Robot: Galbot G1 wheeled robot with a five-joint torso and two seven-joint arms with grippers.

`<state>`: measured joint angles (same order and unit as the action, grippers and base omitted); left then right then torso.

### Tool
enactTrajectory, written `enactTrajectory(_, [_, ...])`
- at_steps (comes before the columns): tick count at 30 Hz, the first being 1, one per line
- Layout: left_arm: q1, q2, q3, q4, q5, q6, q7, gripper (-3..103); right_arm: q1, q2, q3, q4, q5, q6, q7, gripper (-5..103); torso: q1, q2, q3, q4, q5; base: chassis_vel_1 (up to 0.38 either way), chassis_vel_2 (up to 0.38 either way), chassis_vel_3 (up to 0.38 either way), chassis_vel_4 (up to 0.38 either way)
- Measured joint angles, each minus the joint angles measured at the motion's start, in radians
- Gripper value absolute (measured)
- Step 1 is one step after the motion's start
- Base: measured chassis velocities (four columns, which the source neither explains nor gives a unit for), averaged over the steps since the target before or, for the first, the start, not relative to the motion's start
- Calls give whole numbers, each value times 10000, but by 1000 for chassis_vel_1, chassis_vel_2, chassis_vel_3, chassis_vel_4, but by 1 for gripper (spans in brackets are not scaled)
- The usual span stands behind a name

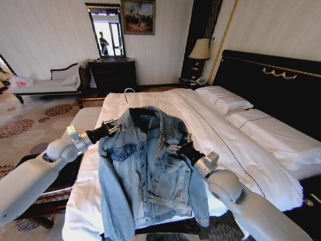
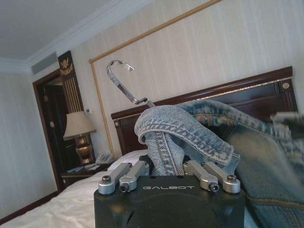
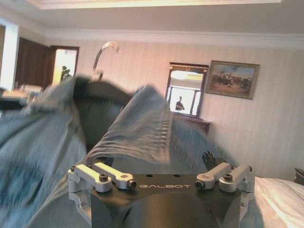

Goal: Pick up the clothes from the bed and hang them on the clothes hanger.

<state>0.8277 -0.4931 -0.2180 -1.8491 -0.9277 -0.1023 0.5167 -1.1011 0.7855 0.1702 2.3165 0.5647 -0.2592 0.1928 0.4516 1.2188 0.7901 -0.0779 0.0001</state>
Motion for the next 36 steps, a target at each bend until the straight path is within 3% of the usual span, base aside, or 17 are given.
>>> enactTrajectory(6, [270, -114, 41, -56, 226, 0, -11, 24, 946, 30, -145, -155, 501, -243, 698, 100, 0, 0, 0, 0, 1, 0, 0, 0, 0])
enactTrajectory(14, [525, -97, -105, -216, 302, 12, -22, 20, 1588, -4, -550, -277, 774, -642, 1003, 100, 0, -1, 1, 0, 0, 0, 0, 0, 0])
enactTrajectory(17, [572, -83, -158, -226, 308, 13, -26, 19, 1402, -109, -269, -50, 1320, -872, 992, 100, 1, -1, 0, 1, -2, 0, 0, 0, 0])
enactTrajectory(21, [589, -61, -225, -226, 303, 16, -25, 19, 756, -217, 398, -66, 1167, -931, 872, 100, 0, 0, 0, -3, -3, 0, 0, 0, 0])
enactTrajectory(24, [595, -42, -261, -255, 277, 16, -25, 19, 414, -145, 649, 51, 1807, -977, 1020, 100, 0, 0, 0, -5, 2, 0, 0, 0, 0])
enactTrajectory(28, [629, -41, -259, -329, 274, 22, -35, 19, 812, 16, 133, 155, 2393, -1187, 1367, 100, 0, 0, 0, 0, -1, 0, 0, 0, 0])
enactTrajectory(36, [896, 84, -270, -569, 312, 35, -79, 19, 2091, 540, -1124, -757, 2237, -1289, 1568, 100, 1, 0, 1, 0, 0, 0, 0, 0, 0])
